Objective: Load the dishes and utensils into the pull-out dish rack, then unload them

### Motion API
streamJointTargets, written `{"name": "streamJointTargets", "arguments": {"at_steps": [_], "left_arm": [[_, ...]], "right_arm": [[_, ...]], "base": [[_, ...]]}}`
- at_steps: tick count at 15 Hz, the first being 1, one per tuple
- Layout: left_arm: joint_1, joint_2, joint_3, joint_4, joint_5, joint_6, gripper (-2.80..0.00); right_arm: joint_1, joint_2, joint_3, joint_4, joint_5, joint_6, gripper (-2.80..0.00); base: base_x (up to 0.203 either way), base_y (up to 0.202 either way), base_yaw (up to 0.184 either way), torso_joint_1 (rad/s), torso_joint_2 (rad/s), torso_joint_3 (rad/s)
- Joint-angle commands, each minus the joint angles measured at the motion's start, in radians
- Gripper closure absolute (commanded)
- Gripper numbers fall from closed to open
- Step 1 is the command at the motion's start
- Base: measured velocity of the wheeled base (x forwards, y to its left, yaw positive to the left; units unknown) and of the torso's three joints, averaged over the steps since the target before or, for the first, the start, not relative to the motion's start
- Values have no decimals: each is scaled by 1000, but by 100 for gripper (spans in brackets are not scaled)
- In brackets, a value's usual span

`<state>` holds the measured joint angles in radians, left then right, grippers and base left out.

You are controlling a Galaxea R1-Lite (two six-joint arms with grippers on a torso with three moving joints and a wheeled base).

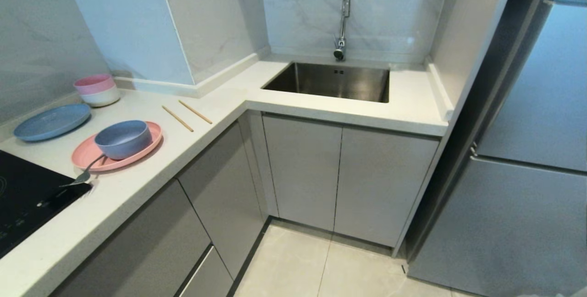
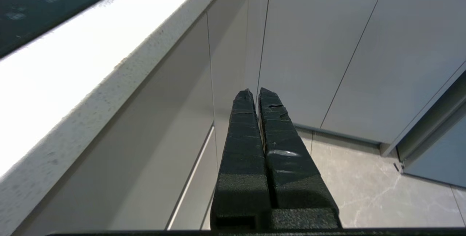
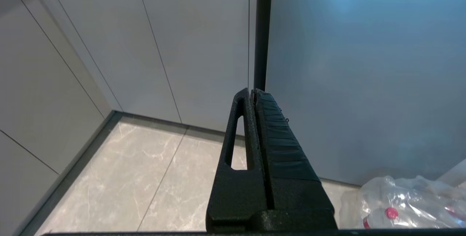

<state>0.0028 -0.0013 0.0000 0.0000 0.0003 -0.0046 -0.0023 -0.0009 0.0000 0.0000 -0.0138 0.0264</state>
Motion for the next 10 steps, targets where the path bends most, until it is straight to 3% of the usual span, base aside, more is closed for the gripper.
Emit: {"name": "streamJointTargets", "arguments": {"at_steps": [1,10], "left_arm": [[0,0,0,0,1,0,0],[0,0,0,0,1,0,0]], "right_arm": [[0,1,0,0,0,0,0],[1,1,0,0,0,0,0]], "base": [[0,0,0,2,7,207],[0,0,0,4,4,169]]}}
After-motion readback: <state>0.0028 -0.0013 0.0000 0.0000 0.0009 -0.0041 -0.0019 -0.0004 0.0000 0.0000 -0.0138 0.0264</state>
